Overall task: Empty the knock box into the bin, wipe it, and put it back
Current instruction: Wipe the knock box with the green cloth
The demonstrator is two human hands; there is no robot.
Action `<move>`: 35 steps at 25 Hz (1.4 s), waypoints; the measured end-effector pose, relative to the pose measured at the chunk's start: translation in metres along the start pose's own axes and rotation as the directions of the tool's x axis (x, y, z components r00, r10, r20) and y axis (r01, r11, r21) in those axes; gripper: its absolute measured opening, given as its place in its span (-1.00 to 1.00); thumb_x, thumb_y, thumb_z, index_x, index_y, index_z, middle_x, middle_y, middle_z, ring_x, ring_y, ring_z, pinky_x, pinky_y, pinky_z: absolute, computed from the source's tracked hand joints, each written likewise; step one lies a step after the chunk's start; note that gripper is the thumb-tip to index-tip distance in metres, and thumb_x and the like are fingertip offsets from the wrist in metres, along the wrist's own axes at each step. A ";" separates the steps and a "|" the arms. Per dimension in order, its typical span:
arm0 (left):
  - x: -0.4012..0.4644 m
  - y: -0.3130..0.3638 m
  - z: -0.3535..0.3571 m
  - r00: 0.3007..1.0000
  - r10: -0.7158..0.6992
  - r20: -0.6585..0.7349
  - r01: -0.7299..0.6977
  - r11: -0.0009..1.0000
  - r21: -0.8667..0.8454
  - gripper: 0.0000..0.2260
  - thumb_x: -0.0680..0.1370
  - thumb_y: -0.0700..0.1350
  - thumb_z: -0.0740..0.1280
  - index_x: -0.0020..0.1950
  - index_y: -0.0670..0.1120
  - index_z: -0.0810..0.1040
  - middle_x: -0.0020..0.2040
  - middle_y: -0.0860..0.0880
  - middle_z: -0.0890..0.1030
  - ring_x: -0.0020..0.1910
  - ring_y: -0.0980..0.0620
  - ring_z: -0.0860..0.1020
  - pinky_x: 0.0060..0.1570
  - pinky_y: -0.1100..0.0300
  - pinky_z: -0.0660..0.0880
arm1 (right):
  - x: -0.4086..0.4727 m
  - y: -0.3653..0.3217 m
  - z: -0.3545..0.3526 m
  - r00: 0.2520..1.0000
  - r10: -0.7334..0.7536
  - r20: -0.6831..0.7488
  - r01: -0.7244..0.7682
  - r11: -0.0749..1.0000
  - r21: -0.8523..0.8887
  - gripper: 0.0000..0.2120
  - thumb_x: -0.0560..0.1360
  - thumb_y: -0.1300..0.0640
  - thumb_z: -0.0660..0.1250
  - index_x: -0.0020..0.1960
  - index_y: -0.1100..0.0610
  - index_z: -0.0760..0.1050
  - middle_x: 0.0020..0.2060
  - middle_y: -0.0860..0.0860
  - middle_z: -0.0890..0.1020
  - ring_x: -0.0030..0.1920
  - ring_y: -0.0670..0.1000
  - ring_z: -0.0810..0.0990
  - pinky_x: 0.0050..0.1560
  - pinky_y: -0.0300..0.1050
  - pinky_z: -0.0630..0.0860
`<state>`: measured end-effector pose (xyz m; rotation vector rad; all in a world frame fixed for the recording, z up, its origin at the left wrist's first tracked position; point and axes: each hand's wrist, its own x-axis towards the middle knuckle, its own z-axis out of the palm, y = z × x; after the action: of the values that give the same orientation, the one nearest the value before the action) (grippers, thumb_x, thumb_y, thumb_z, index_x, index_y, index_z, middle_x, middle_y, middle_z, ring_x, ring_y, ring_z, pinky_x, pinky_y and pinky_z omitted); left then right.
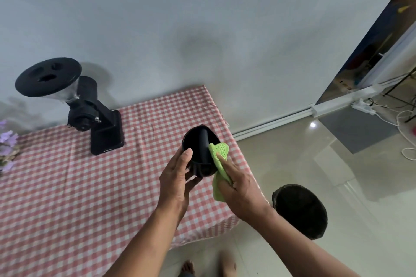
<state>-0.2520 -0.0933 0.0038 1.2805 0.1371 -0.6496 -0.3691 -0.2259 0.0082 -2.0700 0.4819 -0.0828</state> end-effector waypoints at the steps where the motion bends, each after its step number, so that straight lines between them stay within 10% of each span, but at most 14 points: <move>1: -0.002 0.000 0.000 1.000 -0.008 0.009 0.008 1.000 -0.001 -0.47 0.45 0.13 0.52 0.40 0.03 0.65 0.29 -0.15 0.72 0.25 -0.21 0.71 0.29 -0.26 0.62 | 0.003 0.000 -0.003 1.000 -0.017 -0.007 0.018 0.997 0.074 -0.42 0.65 -0.05 0.17 0.67 -0.16 0.24 0.65 0.05 0.37 0.33 -0.06 0.59 0.16 -0.26 0.61; 3: -0.005 0.003 0.001 0.999 -0.023 0.030 0.023 1.000 0.003 -0.49 0.46 0.12 0.51 0.38 0.00 0.65 0.29 -0.18 0.72 0.23 -0.21 0.72 0.29 -0.27 0.62 | 0.014 0.005 -0.009 1.000 0.014 -0.023 -0.007 0.961 0.275 -0.44 0.60 -0.13 0.16 0.61 -0.29 0.31 0.61 -0.04 0.42 0.53 0.02 0.45 0.47 0.12 0.50; 6: -0.005 0.012 0.004 0.999 -0.011 0.052 0.010 1.000 0.018 -0.52 0.47 0.11 0.55 0.37 0.00 0.66 0.28 -0.17 0.72 0.22 -0.19 0.72 0.27 -0.26 0.63 | 0.022 0.009 -0.013 0.994 0.088 -0.064 -0.049 0.889 0.455 -0.52 0.63 -0.03 0.20 0.53 -0.24 0.47 0.35 -0.04 0.64 0.35 0.04 0.60 0.33 0.06 0.55; 12: -0.003 0.017 0.005 0.999 0.042 -0.016 -0.042 0.999 -0.002 -0.46 0.45 0.15 0.55 0.40 0.02 0.65 0.30 -0.14 0.73 0.24 -0.19 0.71 0.24 -0.20 0.66 | -0.009 -0.015 0.010 0.996 -0.043 -0.072 0.068 0.917 0.394 -0.57 0.68 -0.17 0.16 0.52 -0.47 0.30 0.51 -0.61 0.23 0.69 -0.22 0.14 0.68 0.10 0.24; 18: -0.011 0.019 0.006 0.998 -0.055 0.041 0.055 0.998 0.016 -0.56 0.49 0.09 0.52 0.34 0.02 0.65 0.27 -0.19 0.72 0.24 -0.25 0.70 0.24 -0.26 0.65 | 0.037 -0.006 -0.016 0.996 -0.006 -0.092 0.050 0.873 0.484 -0.57 0.69 -0.19 0.21 0.55 -0.22 0.46 0.57 -0.05 0.49 0.58 0.10 0.45 0.57 0.21 0.41; 26: -0.003 0.027 0.002 1.000 0.017 0.002 -0.017 0.999 0.034 -0.48 0.50 0.18 0.54 0.41 0.05 0.63 0.31 -0.15 0.71 0.24 -0.19 0.72 0.28 -0.23 0.64 | 0.007 -0.016 0.016 0.995 -0.019 -0.094 0.064 0.861 0.504 -0.55 0.72 -0.13 0.15 0.61 -0.22 0.36 0.60 -0.06 0.44 0.62 0.06 0.39 0.57 0.29 0.40; 31: -0.004 0.033 0.003 0.995 -0.074 0.065 0.071 0.997 0.042 -0.57 0.50 0.13 0.53 0.31 0.00 0.65 0.20 -0.22 0.74 0.17 -0.25 0.73 0.24 -0.25 0.65 | 0.045 -0.020 -0.027 0.989 0.127 -0.074 -0.053 0.779 0.625 -0.73 0.71 -0.04 0.29 0.35 -0.20 0.65 0.16 -0.02 0.77 0.25 0.09 0.71 0.25 0.02 0.67; 35: 0.000 0.043 0.004 0.998 -0.045 0.033 0.045 0.999 -0.010 -0.66 0.60 0.12 0.42 0.31 -0.01 0.64 0.10 -0.18 0.75 0.03 -0.14 0.74 0.21 -0.23 0.66 | 0.033 -0.015 -0.007 0.993 0.105 -0.046 -0.044 0.718 0.695 -0.55 0.63 -0.21 0.33 0.47 -0.12 0.56 0.36 0.04 0.67 0.40 0.13 0.63 0.40 0.22 0.58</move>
<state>-0.2304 -0.0912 0.0409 1.2583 0.1429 -0.7075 -0.3356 -0.2373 0.0203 -1.2991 0.4895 -0.2626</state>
